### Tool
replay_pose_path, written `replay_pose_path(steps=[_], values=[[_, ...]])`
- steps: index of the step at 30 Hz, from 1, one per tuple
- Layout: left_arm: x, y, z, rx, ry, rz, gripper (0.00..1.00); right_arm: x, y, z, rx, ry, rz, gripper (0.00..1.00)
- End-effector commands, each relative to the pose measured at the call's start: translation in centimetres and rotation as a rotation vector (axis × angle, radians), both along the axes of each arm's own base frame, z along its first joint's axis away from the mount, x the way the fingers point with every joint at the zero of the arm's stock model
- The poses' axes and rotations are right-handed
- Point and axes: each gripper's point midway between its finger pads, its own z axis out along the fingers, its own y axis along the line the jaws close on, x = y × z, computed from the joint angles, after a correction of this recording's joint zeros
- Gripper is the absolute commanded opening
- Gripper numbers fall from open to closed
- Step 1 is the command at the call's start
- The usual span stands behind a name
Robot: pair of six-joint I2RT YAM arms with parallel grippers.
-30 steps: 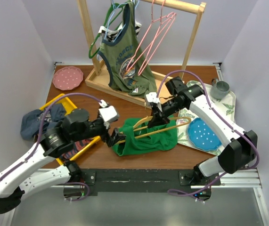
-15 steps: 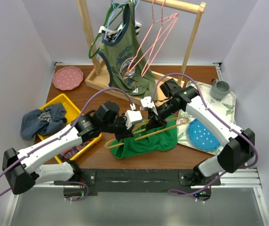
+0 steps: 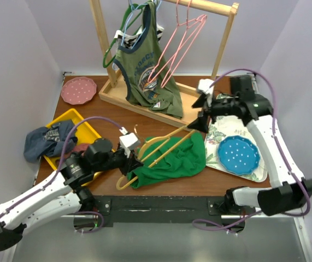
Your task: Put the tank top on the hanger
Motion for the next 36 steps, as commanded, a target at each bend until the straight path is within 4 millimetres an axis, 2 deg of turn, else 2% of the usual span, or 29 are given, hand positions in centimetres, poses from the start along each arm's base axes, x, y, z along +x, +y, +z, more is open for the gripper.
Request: replay_pose_path(steps=[1,2,3,5,6,9,10,11,12,13,15,18,20,21,22,23,24,26,27,31,34,36], values=[[0.9,0.2,2.1,-0.167,0.035,0.153,0.0,-1.0,-1.6,1.8,0.083,-0.026,-0.107,0.99],[1.0,0.3,2.0,-0.173,0.036,0.166,0.0,-1.5,-1.5,0.9,0.086,0.0,-0.093,0.99],[1.3,0.6,2.2,-0.185,0.03,0.192,0.0,-2.6,-1.1,-1.1,0.101,0.08,-0.057,0.99],[1.4,0.6,2.0,-0.211,0.036,0.209,0.0,-3.7,-0.7,-3.9,0.097,0.155,-0.012,0.99],[1.4,0.6,2.1,-0.225,0.036,0.213,0.0,-4.3,-0.5,-6.3,0.091,0.22,-0.003,0.98],[1.6,0.4,1.4,-0.233,0.051,0.224,0.0,-4.8,0.7,-10.5,0.059,0.288,-0.002,0.92],[1.7,0.3,1.2,-0.23,0.059,0.229,0.0,-4.7,1.1,-11.4,0.052,0.295,-0.018,0.91],[1.7,0.4,0.8,-0.225,0.073,0.237,0.0,-5.1,2.1,-11.8,0.059,0.299,-0.014,0.9],[1.9,0.4,0.5,-0.226,0.09,0.263,0.0,-4.4,2.8,-12.4,0.092,0.269,-0.027,0.88],[2.0,0.5,0.1,-0.223,0.103,0.276,0.0,-4.4,3.4,-12.5,0.127,0.328,-0.07,0.88],[2.2,1.0,-0.9,-0.218,0.132,0.325,0.0,-3.9,4.7,-13.1,0.157,0.334,-0.105,0.88],[2.6,2.2,-2.9,-0.221,0.19,0.435,0.0,-3.1,6.3,-14.8,0.122,0.345,-0.17,0.86],[2.5,2.6,-4.6,-0.221,0.231,0.478,0.0,-3.9,8.0,-15.6,0.087,0.321,-0.153,0.85],[2.6,2.8,-4.9,-0.243,0.259,0.509,0.0,-2.5,8.1,-16.2,0.064,0.282,-0.226,0.84],[2.5,2.9,-5.3,-0.244,0.272,0.521,0.0,-3.2,9.1,-16.6,0.041,0.27,-0.207,0.83],[2.4,3.0,-6.1,-0.238,0.286,0.529,0.0,-3.0,9.3,-16.9,0.02,0.254,-0.223,0.82],[2.5,3.1,-6.1,-0.253,0.291,0.546,0.0,-1.9,9.7,-17.2,0.005,0.211,-0.258,0.81],[2.5,3.3,-6.4,-0.261,0.294,0.555,0.0,-2.1,10.4,-17.9,-0.037,0.182,-0.251,0.76],[2.5,3.4,-6.5,-0.263,0.296,0.561,0.0,-1.6,10.5,-18.5,-0.072,0.154,-0.267,0.74],[2.6,3.8,-6.6,-0.26,0.287,0.579,0.0,-3.4,11.8,-20.4,-0.161,0.096,-0.202,0.72],[2.7,3.9,-6.7,-0.261,0.283,0.586,0.0,-3.5,12.2,-21.7,-0.235,0.041,-0.207,0.71],[2.6,4.0,-6.7,-0.265,0.282,0.587,0.0,-3.0,12.5,-21.6,-0.256,0.006,-0.22,0.7]])
